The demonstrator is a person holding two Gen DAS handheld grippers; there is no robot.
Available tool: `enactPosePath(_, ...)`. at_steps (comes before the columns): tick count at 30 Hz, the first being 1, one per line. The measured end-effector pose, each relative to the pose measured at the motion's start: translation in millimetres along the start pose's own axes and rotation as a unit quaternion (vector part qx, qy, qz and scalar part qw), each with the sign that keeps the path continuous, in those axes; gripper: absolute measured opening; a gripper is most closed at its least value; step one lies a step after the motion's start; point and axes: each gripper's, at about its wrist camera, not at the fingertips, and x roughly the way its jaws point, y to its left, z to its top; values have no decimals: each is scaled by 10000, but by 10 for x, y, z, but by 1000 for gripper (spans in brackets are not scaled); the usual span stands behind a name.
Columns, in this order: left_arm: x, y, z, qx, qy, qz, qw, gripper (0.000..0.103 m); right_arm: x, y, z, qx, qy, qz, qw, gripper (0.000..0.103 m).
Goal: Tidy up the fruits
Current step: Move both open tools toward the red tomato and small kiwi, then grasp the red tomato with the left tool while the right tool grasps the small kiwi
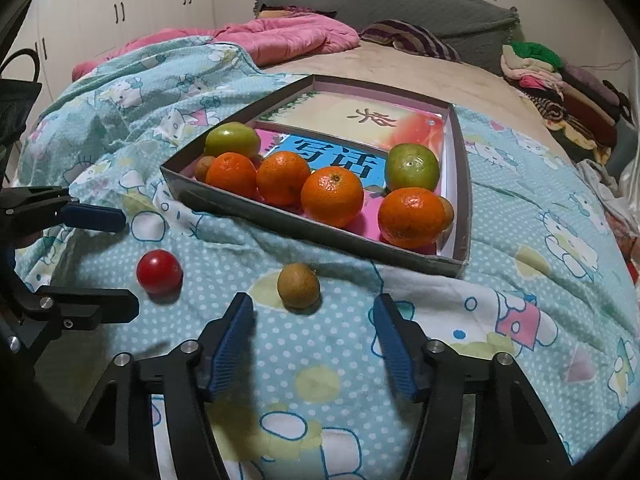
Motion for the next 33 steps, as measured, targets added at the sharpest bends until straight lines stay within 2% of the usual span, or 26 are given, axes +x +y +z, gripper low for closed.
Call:
enactPosePath(3, 11, 9, 5, -14, 2, -19, 10000, 81, 18, -7, 21, 20, -16, -5, 10000, 52)
enactPosePath(12, 39, -16, 5, 17, -13, -109, 9999, 66, 18, 42, 36, -102, -53, 94, 9999, 34)
enactPosePath(16, 87, -52, -5, 42, 37, -139, 9999, 61, 86, 114, 64, -253, 1, 129, 9996, 30)
enactPosePath(18, 99, -60, -6, 45, 33, -133, 9999, 58, 98, 112, 63, -258, 19, 137, 9996, 23)
enactPosePath(23, 124, -63, 17, 39, -1, -145, 9999, 46, 35, 85, 75, -144, -90, 352, 9992, 22)
enactPosePath(27, 166, -79, 20, 45, 33, -199, 9998, 40, 15, 93, 77, -139, -105, 385, 9991, 22)
enactPosePath(29, 186, -86, 21, 64, 29, -136, 9999, 30, -31, 73, 66, -65, -144, 438, 9989, 22)
enactPosePath(33, 181, -58, 22, 9, 46, -173, 9998, 28, -121, 3, 65, 130, -265, 497, 9983, 22)
